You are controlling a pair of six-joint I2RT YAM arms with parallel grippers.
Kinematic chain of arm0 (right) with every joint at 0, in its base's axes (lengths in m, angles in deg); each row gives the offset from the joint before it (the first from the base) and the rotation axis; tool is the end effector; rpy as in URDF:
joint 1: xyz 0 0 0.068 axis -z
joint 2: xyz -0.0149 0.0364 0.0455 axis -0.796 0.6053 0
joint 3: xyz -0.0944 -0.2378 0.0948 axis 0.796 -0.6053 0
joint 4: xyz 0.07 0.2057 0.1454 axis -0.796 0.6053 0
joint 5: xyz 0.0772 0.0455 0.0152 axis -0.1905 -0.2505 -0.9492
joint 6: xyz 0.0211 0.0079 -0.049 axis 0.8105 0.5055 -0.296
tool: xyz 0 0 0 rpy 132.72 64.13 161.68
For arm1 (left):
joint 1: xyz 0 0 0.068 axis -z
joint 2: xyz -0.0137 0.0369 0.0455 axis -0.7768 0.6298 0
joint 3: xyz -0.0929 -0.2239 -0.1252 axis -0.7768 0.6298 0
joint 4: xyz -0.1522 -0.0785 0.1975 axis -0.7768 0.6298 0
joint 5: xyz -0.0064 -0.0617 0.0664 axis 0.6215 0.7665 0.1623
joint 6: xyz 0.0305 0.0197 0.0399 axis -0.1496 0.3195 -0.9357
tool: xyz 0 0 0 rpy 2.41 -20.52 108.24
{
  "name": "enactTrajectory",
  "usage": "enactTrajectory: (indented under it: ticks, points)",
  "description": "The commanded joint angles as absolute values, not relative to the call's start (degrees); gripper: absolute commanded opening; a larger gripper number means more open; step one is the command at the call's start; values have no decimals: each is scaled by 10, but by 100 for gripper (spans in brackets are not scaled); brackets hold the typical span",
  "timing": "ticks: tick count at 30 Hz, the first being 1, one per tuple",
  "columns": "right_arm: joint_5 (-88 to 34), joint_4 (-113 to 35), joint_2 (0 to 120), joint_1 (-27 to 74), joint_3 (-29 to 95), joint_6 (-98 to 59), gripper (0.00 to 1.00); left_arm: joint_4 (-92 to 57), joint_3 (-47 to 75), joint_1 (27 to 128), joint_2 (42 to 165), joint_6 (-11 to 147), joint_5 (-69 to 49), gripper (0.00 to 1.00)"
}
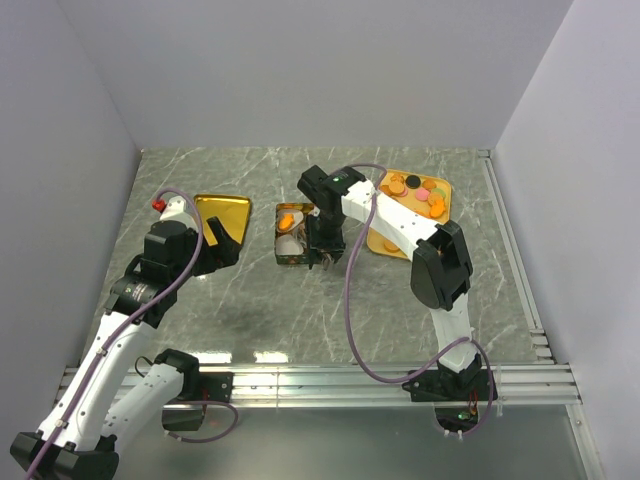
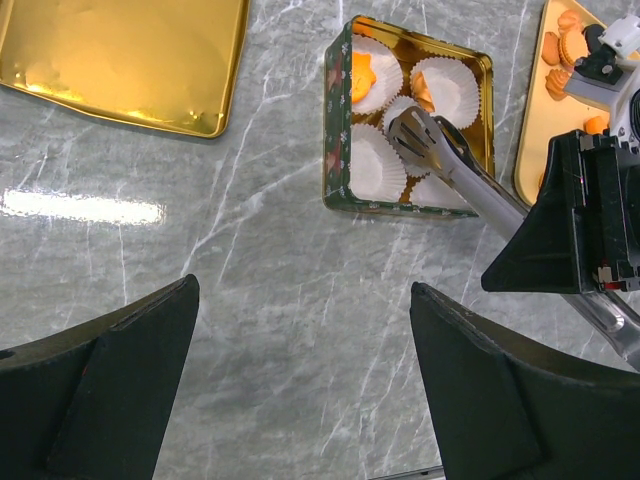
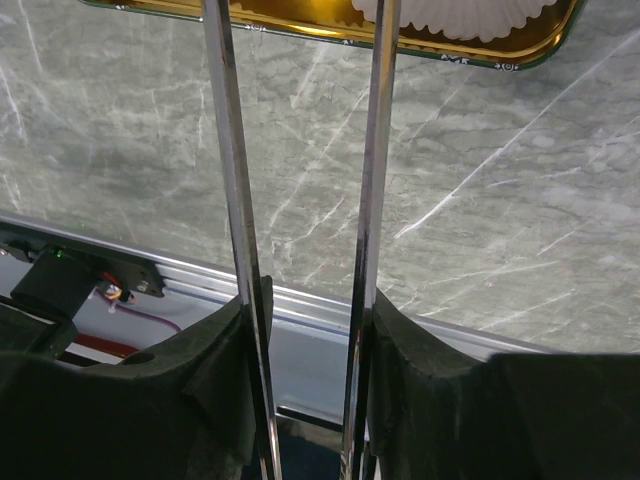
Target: Pack the cookies
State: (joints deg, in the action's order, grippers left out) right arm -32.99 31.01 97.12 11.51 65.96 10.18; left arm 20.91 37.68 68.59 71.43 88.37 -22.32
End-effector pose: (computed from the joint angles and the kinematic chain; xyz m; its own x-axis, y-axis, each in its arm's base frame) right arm 0.3060 0.2791 0.2569 -0.9943 -0.1068 -0.0003 -0.1027 0.9549 0.2787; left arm 0.1526 -0.0461 0.3216 -0.5435 -0.3850 -0.7459 -0.0495 0.9018 -0.4294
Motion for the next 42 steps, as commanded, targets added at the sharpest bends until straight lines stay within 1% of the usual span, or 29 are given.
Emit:
enactTrajectory:
  ticks: [1, 9, 17, 23, 27, 30, 32, 37, 42]
  points:
    - [-327, 305, 946, 119, 681, 103, 45, 199, 372, 688, 709, 880, -225, 93]
    - [-321, 311, 939, 121, 687, 102, 50, 198, 373, 688, 707, 880, -225, 93]
    - [-319, 314, 929, 126, 684, 101, 50, 198, 373, 688, 705, 880, -225, 93]
    - [-315, 340, 918, 128, 734, 105, 50, 199, 373, 690, 708, 881, -226, 93]
    - [-312, 381, 922, 141, 802, 97, 50, 199, 373, 690, 709, 882, -227, 93]
    - [-299, 405, 910, 155, 814, 87, 50, 200, 373, 690, 709, 882, -229, 93]
    - [-296, 406, 895, 180, 798, 79, 50, 199, 373, 690, 711, 883, -230, 93]
    - [-279, 397, 829, 257, 713, 52, 49, 201, 373, 690, 713, 884, -233, 93]
    - [-267, 388, 791, 355, 643, 12, 49, 200, 373, 690, 717, 884, -232, 93]
